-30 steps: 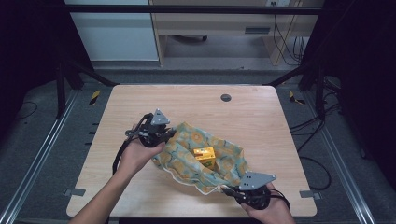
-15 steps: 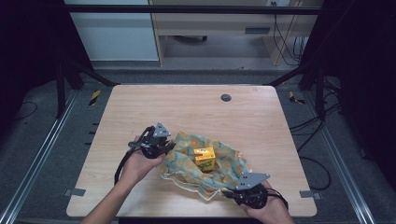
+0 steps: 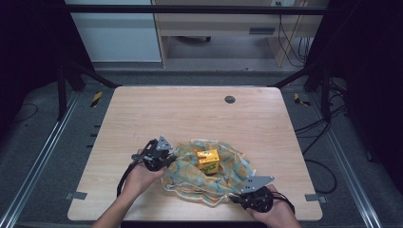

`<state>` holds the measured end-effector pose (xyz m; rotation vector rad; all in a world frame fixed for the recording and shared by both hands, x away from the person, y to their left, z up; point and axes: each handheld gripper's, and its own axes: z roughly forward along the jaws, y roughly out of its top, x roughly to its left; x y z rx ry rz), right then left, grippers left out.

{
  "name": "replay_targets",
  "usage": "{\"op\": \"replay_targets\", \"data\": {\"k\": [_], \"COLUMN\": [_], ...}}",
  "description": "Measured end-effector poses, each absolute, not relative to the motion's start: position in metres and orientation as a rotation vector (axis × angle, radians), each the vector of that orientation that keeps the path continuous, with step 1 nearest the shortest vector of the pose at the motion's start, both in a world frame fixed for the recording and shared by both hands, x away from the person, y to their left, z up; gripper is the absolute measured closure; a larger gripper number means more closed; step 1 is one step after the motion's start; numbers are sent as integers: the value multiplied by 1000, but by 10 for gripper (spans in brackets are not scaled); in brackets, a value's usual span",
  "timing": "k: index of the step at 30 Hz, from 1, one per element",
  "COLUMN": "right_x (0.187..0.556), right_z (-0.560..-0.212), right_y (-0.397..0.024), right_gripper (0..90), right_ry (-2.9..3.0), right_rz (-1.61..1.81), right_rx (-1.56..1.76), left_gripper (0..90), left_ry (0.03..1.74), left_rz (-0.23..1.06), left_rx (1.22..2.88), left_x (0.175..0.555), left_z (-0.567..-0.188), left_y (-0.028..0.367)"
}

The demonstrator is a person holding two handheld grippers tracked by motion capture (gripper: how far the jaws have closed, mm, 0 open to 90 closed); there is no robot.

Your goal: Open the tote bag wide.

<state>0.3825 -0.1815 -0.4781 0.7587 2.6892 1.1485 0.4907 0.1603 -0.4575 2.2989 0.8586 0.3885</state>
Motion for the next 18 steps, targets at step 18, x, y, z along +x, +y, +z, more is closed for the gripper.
{"op": "replay_targets", "data": {"k": [18], "right_x": [377], "right_z": [-461], "right_y": [-191], "right_gripper": [632], "right_ry": [2574], "right_rz": [1194], "right_rx": [836], "left_gripper": [838], "left_ry": [794], "left_rz": [425], "left_rx": [2224], "left_x": [486], "left_z": [-456], "left_y": [162]}}
